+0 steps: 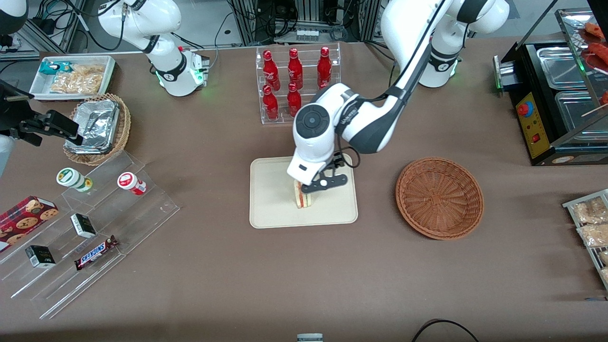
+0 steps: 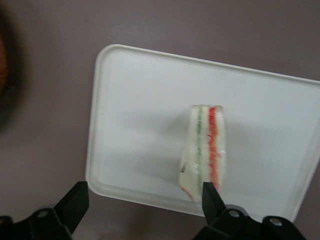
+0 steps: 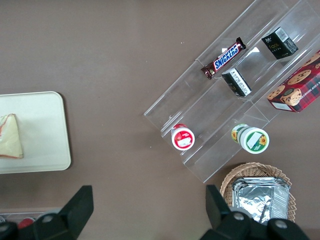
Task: Place sandwich from basket to tray
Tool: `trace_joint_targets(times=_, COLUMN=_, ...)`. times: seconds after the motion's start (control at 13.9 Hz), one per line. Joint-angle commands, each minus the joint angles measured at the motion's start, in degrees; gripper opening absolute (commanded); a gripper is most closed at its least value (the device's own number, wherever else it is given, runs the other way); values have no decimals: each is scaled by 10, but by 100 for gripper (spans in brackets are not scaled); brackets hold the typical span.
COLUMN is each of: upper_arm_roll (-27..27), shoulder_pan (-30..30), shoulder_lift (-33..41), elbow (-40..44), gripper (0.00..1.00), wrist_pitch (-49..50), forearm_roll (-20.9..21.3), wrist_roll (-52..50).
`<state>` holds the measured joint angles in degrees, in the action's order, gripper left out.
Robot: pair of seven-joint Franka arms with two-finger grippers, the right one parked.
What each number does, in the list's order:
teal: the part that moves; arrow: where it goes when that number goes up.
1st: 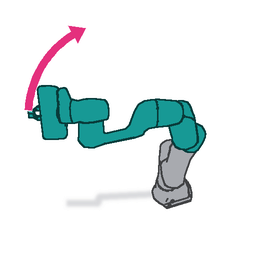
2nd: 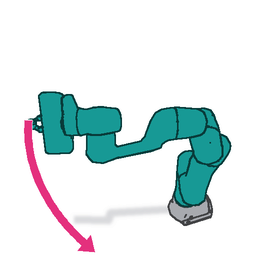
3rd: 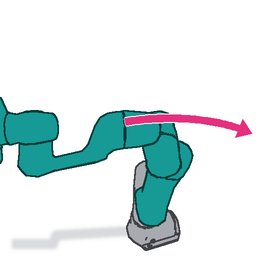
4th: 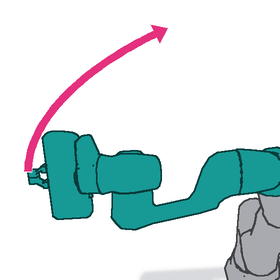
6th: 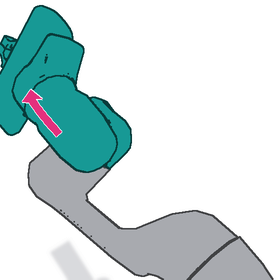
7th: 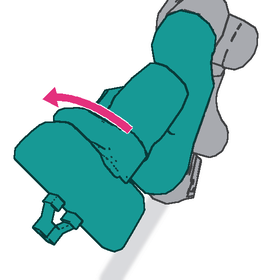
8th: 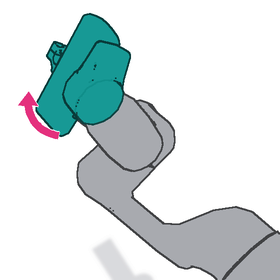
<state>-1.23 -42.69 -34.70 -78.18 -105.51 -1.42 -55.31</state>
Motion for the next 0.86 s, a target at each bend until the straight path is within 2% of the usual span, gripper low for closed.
trace_joint_targets(times=0.0, upper_arm_roll=-11, shoulder_pan=26, shoulder_lift=25, elbow=-12, gripper=100, wrist_pitch=73, forearm_roll=5, wrist_roll=-7)
trace_joint_targets(times=0.29, upper_arm_roll=-11, shoulder_pan=91, shoulder_lift=67, elbow=-55, gripper=100, wrist_pitch=90, forearm_roll=9, wrist_roll=5)
trace_joint_targets(times=0.79, upper_arm_roll=-11, shoulder_pan=208, shoulder_lift=202, elbow=-181, gripper=100, wrist_pitch=107, forearm_roll=9, wrist_roll=238)
